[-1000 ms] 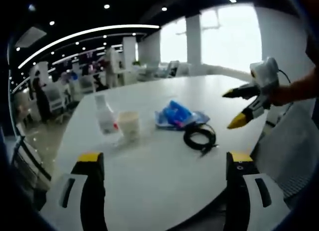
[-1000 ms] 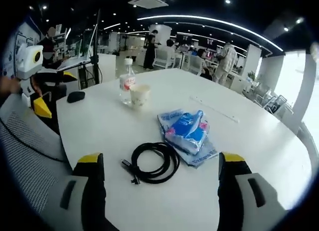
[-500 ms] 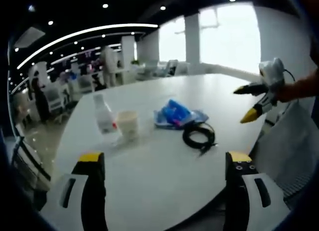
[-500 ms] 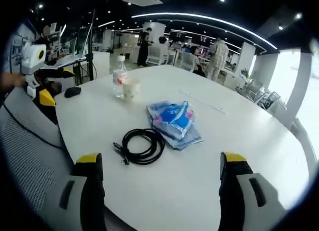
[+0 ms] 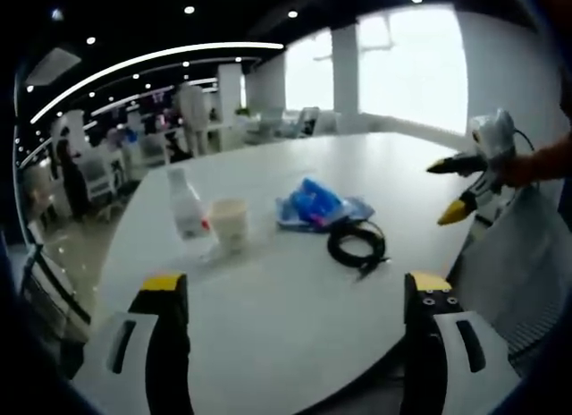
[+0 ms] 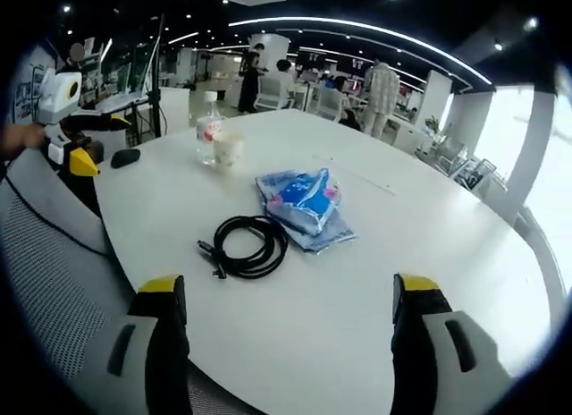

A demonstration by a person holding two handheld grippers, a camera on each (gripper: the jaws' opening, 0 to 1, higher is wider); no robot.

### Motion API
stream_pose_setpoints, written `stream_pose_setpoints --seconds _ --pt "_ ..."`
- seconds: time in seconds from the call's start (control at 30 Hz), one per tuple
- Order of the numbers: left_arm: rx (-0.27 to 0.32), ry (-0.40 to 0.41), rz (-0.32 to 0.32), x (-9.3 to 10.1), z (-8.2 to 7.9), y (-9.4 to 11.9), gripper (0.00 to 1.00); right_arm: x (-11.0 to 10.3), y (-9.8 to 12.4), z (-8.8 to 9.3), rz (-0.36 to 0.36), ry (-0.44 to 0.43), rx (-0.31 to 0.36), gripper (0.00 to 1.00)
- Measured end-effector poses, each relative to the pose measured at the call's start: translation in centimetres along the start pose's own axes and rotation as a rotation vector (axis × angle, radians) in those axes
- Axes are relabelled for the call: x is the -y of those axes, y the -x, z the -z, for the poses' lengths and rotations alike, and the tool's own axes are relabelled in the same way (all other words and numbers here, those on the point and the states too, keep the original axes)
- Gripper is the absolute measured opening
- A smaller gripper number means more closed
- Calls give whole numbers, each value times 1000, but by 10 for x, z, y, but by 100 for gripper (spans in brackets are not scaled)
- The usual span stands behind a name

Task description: Arrange the tabletop items into an orderly group along one side of the table until the central work area is clear of visible clutter.

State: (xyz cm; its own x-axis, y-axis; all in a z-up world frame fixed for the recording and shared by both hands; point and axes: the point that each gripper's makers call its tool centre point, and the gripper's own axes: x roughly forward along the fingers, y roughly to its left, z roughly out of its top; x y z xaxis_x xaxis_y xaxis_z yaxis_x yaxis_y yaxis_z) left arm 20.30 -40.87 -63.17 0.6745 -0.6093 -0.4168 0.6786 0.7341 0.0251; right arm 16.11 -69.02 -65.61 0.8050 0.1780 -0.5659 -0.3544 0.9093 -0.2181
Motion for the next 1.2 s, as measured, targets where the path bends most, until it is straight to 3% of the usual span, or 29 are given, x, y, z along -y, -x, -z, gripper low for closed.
stream_pose_setpoints --seconds 0.47,0.93,1.2 --pt "6 6 -9 -2 -1 1 96 6 -12 -3 -23 -36 -12 95" --pt "15 -7 -8 -1 -3 0 97 7 -30 -21 -58 -51 -6 90" --pt "1 -16 2 1 -1 -1 97 11 -44 -36 -75 -17 -6 88"
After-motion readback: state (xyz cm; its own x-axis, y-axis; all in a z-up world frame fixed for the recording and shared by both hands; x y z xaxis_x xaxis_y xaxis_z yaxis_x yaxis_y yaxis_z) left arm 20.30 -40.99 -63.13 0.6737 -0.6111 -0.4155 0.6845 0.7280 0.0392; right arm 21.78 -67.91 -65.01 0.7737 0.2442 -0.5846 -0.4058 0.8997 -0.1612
